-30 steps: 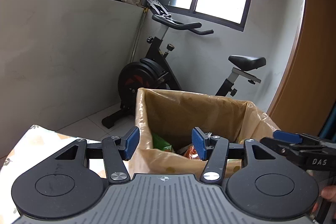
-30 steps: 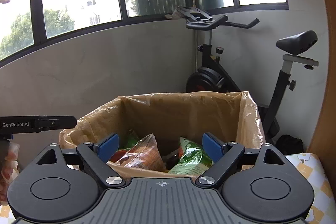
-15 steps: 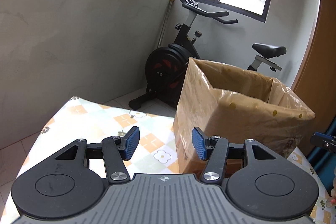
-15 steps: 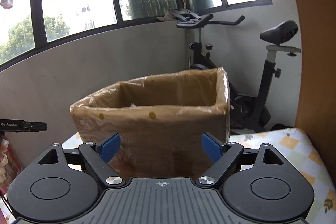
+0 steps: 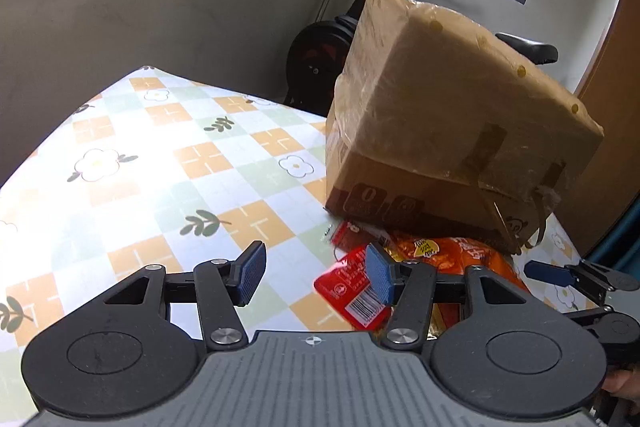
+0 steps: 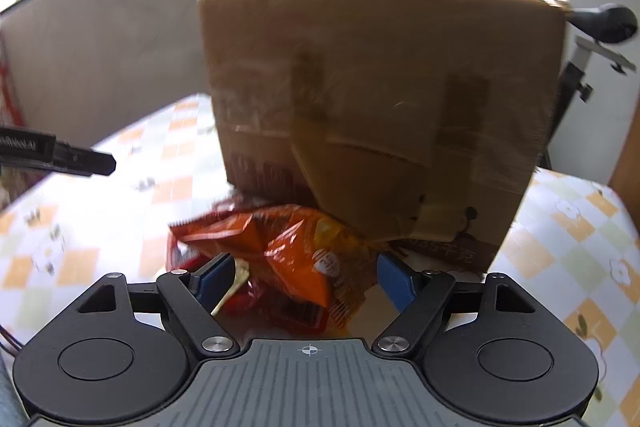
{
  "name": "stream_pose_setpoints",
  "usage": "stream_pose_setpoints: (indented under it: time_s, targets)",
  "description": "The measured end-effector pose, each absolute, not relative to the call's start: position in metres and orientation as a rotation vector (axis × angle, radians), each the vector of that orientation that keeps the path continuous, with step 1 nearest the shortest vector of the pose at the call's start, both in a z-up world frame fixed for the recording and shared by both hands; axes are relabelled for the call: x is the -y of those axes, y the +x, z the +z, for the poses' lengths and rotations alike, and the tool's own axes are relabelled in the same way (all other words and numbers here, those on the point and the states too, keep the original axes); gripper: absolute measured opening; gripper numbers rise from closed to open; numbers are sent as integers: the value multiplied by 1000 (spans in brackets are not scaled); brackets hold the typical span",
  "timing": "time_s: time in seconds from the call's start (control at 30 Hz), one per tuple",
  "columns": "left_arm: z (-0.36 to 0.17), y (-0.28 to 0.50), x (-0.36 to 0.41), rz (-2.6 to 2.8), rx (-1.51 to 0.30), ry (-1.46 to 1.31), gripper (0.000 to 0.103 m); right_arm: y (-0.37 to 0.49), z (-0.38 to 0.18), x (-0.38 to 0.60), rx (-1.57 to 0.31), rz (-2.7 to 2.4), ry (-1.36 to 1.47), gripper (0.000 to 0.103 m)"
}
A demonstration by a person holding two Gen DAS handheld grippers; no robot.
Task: Organize snacks
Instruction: 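Move both grippers back to the pile and lower the right gripper onto the orange chip bag, then close the right gripper on the orange chip bag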
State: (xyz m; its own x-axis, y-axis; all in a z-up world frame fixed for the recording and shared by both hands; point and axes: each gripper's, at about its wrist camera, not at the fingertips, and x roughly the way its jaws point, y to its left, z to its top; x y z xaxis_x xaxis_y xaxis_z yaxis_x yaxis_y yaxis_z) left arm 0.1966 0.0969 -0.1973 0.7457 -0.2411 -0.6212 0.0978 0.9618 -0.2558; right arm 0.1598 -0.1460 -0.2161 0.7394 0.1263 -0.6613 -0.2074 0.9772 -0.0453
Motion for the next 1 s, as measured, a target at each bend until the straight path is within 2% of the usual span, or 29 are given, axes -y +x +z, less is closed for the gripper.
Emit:
stream_pose_setpoints:
  time_s: [0.13,0.37,0.43,0.47,0.53,0.63,0.83,1.0]
  targets:
    - [-201,196,-94,-193,-709,-211,58,173,-224,128,-710,225,-288,84]
    - [-203,194,-87,-194,-705,-201,58,201,-236,114,-737,248,-334,84]
    - [-204,193,-86,-193,-709,-200,58,202,-238,114,-743,260,-313,80]
    - [-204,193,-86,-193,-712,-199,58,200,-238,116,-742,262,-300,66]
    - [-206,192,-87,-191,-716,-198,57,196,-237,121,-747,265,-265,52]
    - [-210,192,-90,-202,-733,-206,56,182,-229,127,-764,213,-206,45]
    - [-220,194,-80,-227,-760,-171,56,138,-217,160,-754,90,2,43]
    - [-231,209,-64,-254,-780,-103,56,118,-216,179,-736,19,28,42]
